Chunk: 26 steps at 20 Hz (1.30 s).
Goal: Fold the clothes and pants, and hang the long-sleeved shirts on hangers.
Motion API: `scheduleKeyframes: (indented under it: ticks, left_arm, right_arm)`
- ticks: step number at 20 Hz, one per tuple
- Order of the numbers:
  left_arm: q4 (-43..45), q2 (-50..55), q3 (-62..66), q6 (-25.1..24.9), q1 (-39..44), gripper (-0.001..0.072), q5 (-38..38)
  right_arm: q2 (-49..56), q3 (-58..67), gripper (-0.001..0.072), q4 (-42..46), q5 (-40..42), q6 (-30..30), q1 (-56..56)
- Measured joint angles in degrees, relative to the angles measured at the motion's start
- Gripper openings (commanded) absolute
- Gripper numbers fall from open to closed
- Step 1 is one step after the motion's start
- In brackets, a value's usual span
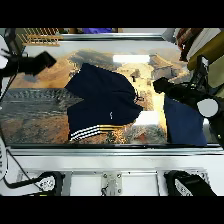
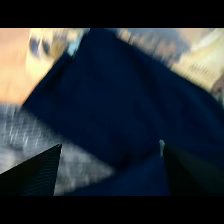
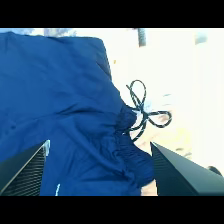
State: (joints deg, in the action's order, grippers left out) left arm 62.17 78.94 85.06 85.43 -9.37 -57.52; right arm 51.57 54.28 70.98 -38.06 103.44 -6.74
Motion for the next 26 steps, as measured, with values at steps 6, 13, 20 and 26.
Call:
scheduleKeyframes:
  ticks: [6,13,20,26]
  left_arm:
    - [6.2,-15.1,-34.0,2.7,-1.7,0.0675,-3.5]
    - [3.3,-20.7,-54.4,3.3,3.7,0.0675,2.9]
    - [2.2,-17.3,-58.0,4.5,9.5,0.0454,7.5]
    - [2.3,-10.2,-52.8,5.4,10.5,0.0008,4.7]
  right_arm:
    - [-2.6,0.0,0.0702,0.0,-5.3,-1.4,0.6]
    - [-3.0,0.0,0.0702,-0.2,-7.6,-1.7,0.7]
    - [0.8,-0.6,0.0702,-0.1,-11.3,-1.3,0.7]
    - [16.6,-0.8,0.0702,-2.5,-15.8,-0.3,0.7]
